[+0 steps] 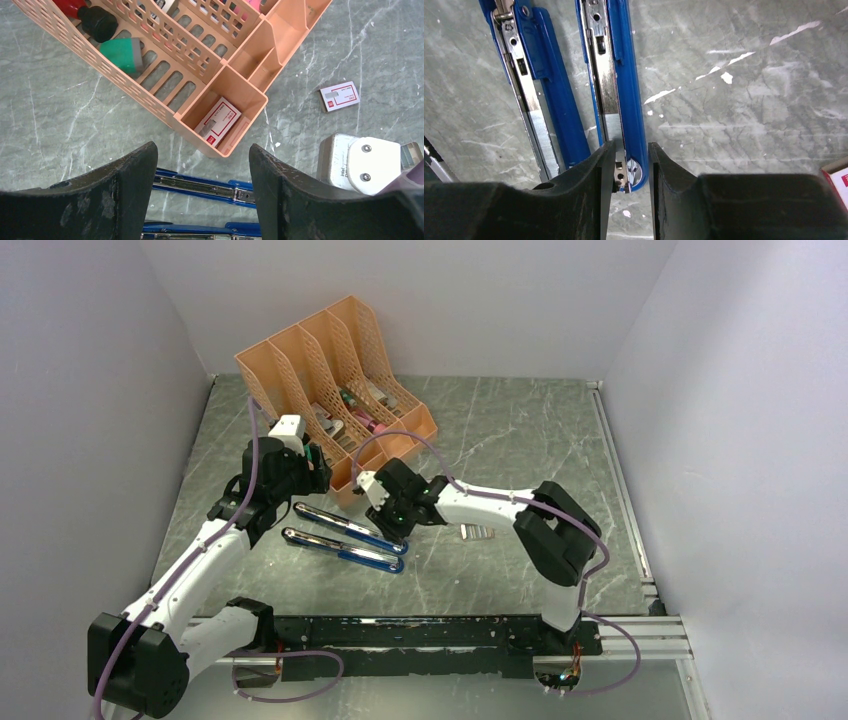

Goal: Load the staples into the stapler

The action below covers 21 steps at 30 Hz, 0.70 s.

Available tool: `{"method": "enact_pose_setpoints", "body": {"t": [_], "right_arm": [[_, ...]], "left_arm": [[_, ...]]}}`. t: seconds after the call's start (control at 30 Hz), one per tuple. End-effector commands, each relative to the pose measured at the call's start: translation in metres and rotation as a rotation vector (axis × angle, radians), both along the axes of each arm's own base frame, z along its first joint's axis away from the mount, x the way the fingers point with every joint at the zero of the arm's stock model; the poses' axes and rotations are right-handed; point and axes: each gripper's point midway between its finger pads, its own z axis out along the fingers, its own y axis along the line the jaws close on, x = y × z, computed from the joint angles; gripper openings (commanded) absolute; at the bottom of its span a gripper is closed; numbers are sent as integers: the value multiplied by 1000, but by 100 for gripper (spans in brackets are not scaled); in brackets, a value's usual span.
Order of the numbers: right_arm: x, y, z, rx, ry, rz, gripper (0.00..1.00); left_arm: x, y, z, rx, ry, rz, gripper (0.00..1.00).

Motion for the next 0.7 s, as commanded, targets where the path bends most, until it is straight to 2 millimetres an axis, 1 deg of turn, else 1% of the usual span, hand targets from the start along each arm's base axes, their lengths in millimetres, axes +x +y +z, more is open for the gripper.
{"method": "enact_pose_setpoints", "body": {"t": [0.0, 0.2, 0.43, 0.53, 0.67], "right_arm": [[-23, -36, -20, -137, 76, -16, 34], [-27, -45, -16, -154, 81, -31, 34], [-28, -51, -10, -166, 71, -39, 34], [-26, -49, -4, -148, 56, -41, 34], [-19, -38, 15, -67, 15, -50, 34]], "left_arm": [[6, -1, 19, -19, -58, -7, 72], [6, -1, 19, -21, -59, -7, 72], [6, -1, 20, -22, -61, -8, 72], [6, -2, 20, -23, -60, -9, 72], [6, -2, 20, -23, -62, -9, 72]]}}
